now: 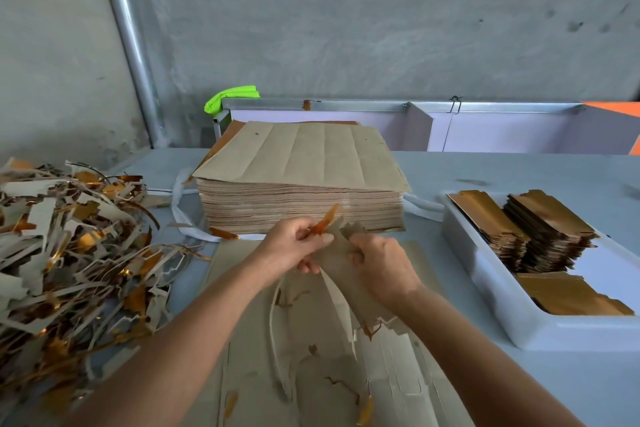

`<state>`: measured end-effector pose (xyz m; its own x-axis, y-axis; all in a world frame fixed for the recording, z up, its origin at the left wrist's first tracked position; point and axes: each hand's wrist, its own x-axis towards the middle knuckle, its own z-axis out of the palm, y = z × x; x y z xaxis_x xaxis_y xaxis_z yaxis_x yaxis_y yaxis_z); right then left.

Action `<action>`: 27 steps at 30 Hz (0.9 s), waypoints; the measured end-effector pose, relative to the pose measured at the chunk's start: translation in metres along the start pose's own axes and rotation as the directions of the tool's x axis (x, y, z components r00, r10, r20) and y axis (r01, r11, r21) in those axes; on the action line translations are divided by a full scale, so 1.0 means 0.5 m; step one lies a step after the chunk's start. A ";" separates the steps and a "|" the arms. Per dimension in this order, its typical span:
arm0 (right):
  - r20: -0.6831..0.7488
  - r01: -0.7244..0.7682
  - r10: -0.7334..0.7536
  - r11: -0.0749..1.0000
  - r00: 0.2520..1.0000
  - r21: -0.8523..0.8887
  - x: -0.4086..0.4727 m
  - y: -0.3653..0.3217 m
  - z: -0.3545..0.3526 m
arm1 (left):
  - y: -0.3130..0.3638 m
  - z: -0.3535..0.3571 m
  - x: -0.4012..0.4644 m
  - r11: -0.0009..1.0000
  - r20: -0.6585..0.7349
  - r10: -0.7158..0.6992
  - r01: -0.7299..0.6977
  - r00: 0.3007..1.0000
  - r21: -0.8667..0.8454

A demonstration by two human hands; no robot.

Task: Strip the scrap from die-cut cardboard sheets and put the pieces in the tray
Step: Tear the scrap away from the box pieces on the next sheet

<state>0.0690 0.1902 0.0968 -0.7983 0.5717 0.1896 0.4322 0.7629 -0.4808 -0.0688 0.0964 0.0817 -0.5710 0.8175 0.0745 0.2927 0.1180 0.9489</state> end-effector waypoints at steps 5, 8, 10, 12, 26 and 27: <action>-0.097 -0.118 0.141 0.970 0.985 0.213 0.004 0.014 0.015 | 0.005 0.000 -0.002 0.988 -0.121 0.055 -0.072 0.991 -0.138; -0.107 -0.260 0.366 0.811 0.925 0.525 -0.005 0.026 0.019 | -0.002 -0.016 -0.002 0.996 -0.240 0.058 -0.072 0.969 -0.049; -0.071 -0.295 0.433 0.716 0.899 0.633 -0.012 0.030 0.020 | -0.009 -0.025 -0.004 0.999 -0.266 0.036 -0.039 0.963 -0.006; -0.103 -0.282 0.453 0.701 0.885 0.655 -0.014 0.031 0.017 | -0.015 -0.027 -0.006 0.999 -0.264 0.041 -0.038 0.964 0.018; -0.317 -0.206 0.321 0.915 0.892 0.348 0.002 0.044 -0.056 | 0.019 -0.049 -0.013 0.982 -0.246 0.134 -0.094 0.960 0.166; -0.320 -0.212 0.360 0.885 0.876 0.415 0.004 0.053 -0.060 | 0.017 -0.052 -0.020 0.979 -0.216 0.114 -0.074 0.970 0.188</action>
<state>0.0913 0.2208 0.1103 -0.4099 0.8722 0.2670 0.3776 0.4287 -0.8207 -0.0805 0.0745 0.0970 -0.6860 0.6845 0.2468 0.4727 0.1613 0.8663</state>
